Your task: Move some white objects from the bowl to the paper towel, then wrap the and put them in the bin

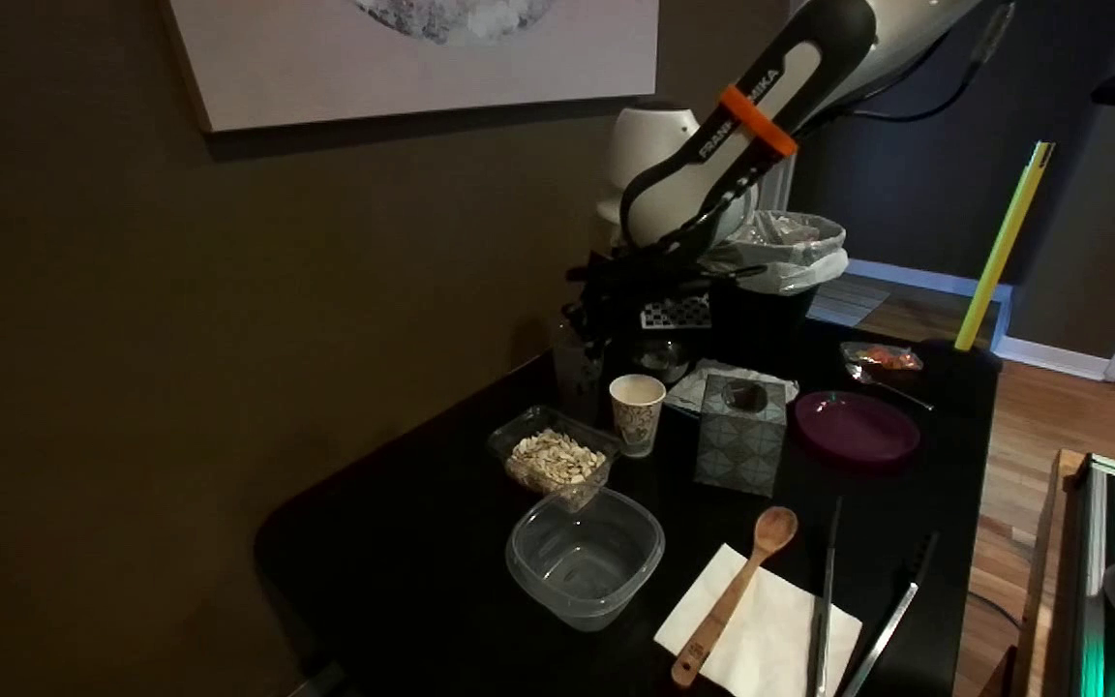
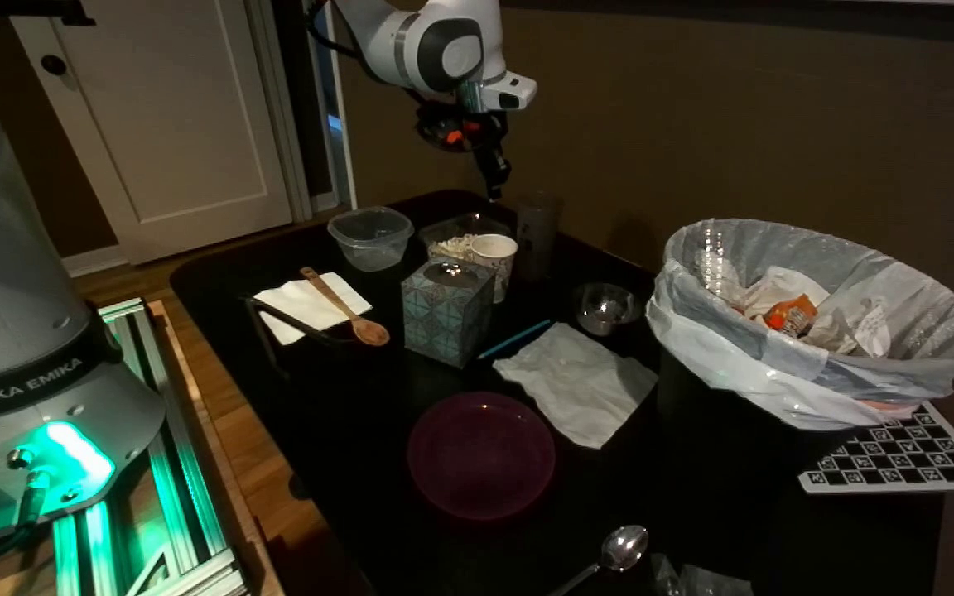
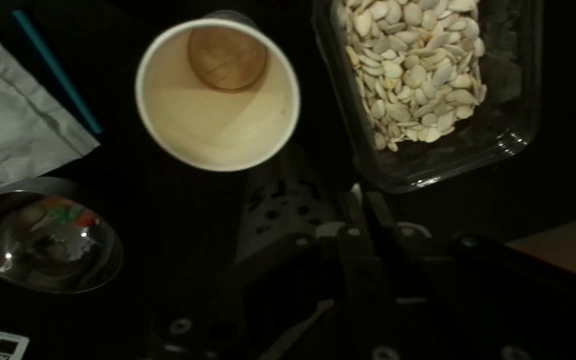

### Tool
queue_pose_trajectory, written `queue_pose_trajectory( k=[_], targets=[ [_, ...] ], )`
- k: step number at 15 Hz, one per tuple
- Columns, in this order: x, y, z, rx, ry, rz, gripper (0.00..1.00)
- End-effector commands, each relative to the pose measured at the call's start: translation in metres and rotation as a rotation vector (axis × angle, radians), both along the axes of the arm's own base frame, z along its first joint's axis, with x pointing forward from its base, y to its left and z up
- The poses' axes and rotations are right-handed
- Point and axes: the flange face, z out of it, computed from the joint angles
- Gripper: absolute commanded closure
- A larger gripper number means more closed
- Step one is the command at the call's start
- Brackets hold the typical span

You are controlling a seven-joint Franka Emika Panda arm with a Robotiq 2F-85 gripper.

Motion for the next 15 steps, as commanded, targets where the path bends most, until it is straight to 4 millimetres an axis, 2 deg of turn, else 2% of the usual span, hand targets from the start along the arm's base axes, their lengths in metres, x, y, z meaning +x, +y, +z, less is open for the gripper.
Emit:
queue_pose_trajectory(
  k=[1, 4, 6, 10, 15],
  targets=[
    [-0.039, -0.044, 0.022, -0.01, 0.038, 0.07, 0.98],
    [-0.057, -0.085, 0.027, -0.045, 0.048, 0.122, 0.98],
    [-0.071, -0.111, 0.022, -0.062, 0.055, 0.152, 0.98],
    [-0.095, -0.167, -0.001, -0.111, 0.028, 0.135, 0.98],
    [-0.12, -0.216, -0.035, -0.162, -0.031, 0.122, 0.98]
  ],
)
